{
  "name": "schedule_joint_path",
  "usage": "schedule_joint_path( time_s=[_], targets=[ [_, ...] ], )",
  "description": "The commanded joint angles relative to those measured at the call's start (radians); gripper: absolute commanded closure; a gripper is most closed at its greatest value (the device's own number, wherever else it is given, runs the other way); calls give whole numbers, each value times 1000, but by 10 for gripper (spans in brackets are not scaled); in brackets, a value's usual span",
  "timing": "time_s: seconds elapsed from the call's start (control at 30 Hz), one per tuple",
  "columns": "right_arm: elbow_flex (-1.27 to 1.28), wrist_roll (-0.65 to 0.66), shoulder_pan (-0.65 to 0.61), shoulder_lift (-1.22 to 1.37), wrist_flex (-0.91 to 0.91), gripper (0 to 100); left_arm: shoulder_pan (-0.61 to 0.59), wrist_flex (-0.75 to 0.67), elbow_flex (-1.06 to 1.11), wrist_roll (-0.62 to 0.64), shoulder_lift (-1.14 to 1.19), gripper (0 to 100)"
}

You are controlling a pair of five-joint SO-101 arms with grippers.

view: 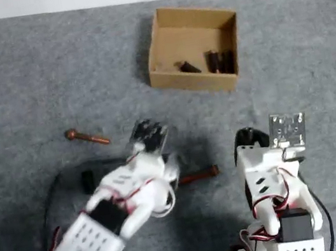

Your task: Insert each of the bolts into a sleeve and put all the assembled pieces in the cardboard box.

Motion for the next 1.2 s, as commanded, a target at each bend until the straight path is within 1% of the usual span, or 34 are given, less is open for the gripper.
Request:
schedule_joint_path(
  time_s=[0.0, 0.07, 0.13, 0.27, 0.33, 0.47, 0.63, 0.83, 1.0, 1.17],
  targets=[
    [-4, 14, 15, -12, 1, 995, 24, 5, -159, -195, 223, 993],
    [-2, 20, 15, -15, 1, 995, 25, 3, -186, -316, 318, 993],
    [-1, 51, 28, -16, 1, 995, 33, -2, -208, -397, 398, 993],
    [1, 55, 97, -19, -4, 995, 74, -9, -252, -423, 513, 992],
    [1, 60, 124, -13, -2, 995, 91, -26, -277, -433, 559, 972],
    [31, 63, 165, -18, -4, 995, 96, -58, -334, -605, 641, 855],
    [48, 57, 193, -21, -24, 995, 145, -52, -404, -706, 750, 858],
    [51, 55, 208, -21, -51, 995, 257, 71, -452, -764, 785, 864],
    [53, 55, 208, -21, -50, 995, 268, 66, -450, -778, 808, 863],
    [70, 55, 208, -21, -53, 995, 277, 66, -483, -779, 924, 863]
  ],
)
